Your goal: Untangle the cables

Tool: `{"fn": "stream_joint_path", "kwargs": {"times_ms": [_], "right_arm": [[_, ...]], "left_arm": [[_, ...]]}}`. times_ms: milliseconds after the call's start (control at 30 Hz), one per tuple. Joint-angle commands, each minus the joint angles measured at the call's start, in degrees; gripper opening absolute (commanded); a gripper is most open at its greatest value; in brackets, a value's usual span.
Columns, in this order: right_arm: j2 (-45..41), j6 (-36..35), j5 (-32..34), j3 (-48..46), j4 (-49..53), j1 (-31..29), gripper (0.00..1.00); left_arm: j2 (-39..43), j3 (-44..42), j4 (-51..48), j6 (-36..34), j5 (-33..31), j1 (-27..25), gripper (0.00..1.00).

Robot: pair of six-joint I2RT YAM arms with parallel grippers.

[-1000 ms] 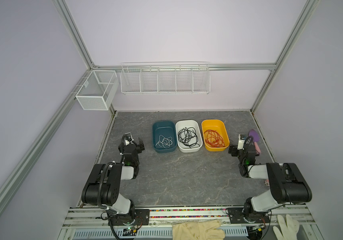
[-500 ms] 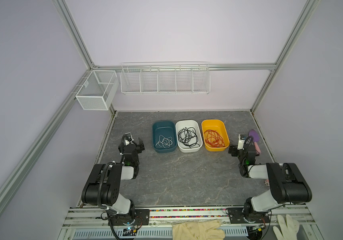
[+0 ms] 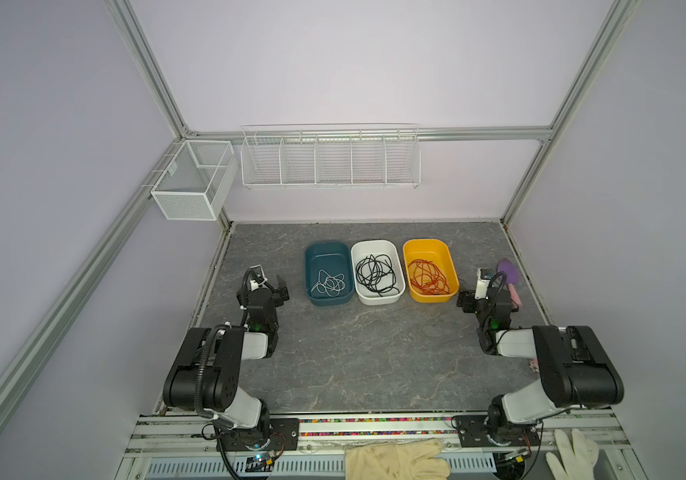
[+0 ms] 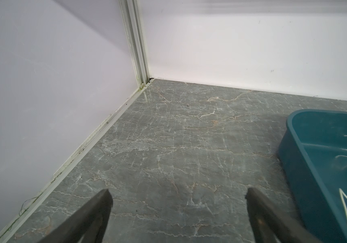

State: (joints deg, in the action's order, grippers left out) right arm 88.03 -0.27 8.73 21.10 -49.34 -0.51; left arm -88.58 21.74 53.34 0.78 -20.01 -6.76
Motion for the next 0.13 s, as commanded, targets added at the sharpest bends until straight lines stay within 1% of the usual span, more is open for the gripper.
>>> {"fn": "stream_joint_path", "kwargs": {"times_ms": [0, 100], "right_arm": [[-0.07, -1.75, -0.22, 0.48, -1.68, -0.52, 0.88], [-0.42, -1.22, -1.89, 0.69, -0.94, 0.38, 0.88]], "left_arm": [[-0.63, -0.41, 1.48, -1.13, 0.32, 0.30, 0.99], [-0.66, -0.42, 1.50, -1.09, 0.28, 0.30, 0.99]]}}
